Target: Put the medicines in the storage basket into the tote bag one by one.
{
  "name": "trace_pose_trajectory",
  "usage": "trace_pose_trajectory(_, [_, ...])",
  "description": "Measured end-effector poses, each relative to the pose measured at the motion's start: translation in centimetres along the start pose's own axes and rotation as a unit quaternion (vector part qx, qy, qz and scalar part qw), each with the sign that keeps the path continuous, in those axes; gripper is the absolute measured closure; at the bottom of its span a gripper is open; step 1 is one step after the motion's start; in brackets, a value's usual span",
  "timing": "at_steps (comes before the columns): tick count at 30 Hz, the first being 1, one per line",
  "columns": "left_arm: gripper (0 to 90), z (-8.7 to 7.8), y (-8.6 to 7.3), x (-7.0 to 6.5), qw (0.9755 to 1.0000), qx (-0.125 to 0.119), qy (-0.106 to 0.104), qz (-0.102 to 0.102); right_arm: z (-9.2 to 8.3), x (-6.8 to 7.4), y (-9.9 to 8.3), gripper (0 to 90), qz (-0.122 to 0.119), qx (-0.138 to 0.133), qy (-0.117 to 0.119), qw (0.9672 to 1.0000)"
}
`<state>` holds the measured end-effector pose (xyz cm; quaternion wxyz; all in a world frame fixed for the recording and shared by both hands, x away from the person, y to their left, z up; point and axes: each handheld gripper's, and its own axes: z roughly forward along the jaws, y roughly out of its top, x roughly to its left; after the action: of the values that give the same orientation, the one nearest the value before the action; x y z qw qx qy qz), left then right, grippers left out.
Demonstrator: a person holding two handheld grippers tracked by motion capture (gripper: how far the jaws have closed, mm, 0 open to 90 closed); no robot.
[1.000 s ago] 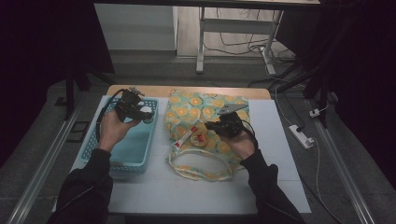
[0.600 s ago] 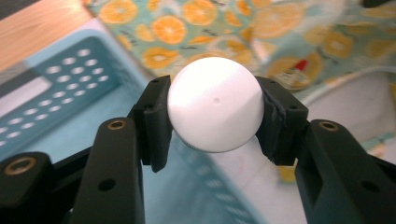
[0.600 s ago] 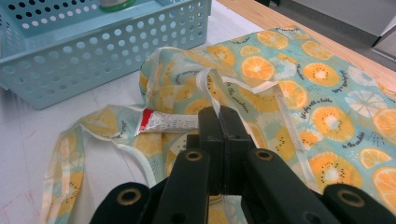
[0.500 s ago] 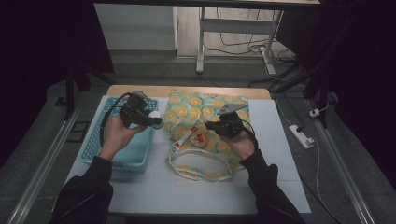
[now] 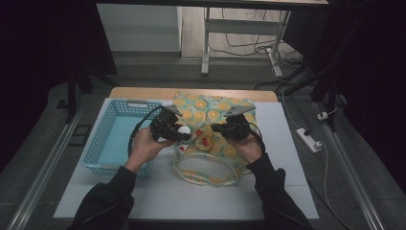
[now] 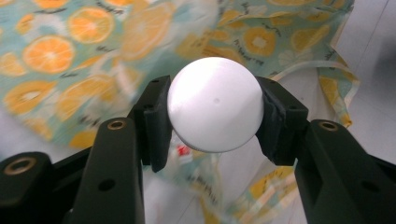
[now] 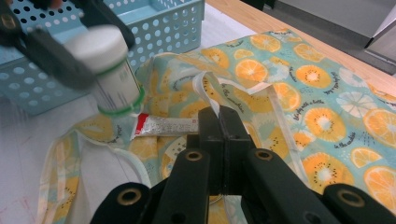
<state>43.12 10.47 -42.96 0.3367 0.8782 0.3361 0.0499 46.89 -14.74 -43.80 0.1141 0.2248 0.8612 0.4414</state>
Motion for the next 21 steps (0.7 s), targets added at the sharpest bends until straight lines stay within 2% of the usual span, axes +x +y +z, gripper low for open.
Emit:
trace_pose_trajectory(9, [50.2, 3.4, 2.0, -1.0, 0.9998, 0.012, 0.004, 0.017, 0.0, -0.1, 0.0, 89.9, 0.002, -0.003, -0.004, 1.0])
trace_pose_trajectory(21, [50.2, 6.7, 3.3, -0.7, 0.9995, 0.015, 0.019, 0.019, -0.1, -0.4, 0.0, 89.9, 0.008, -0.005, -0.008, 0.9999])
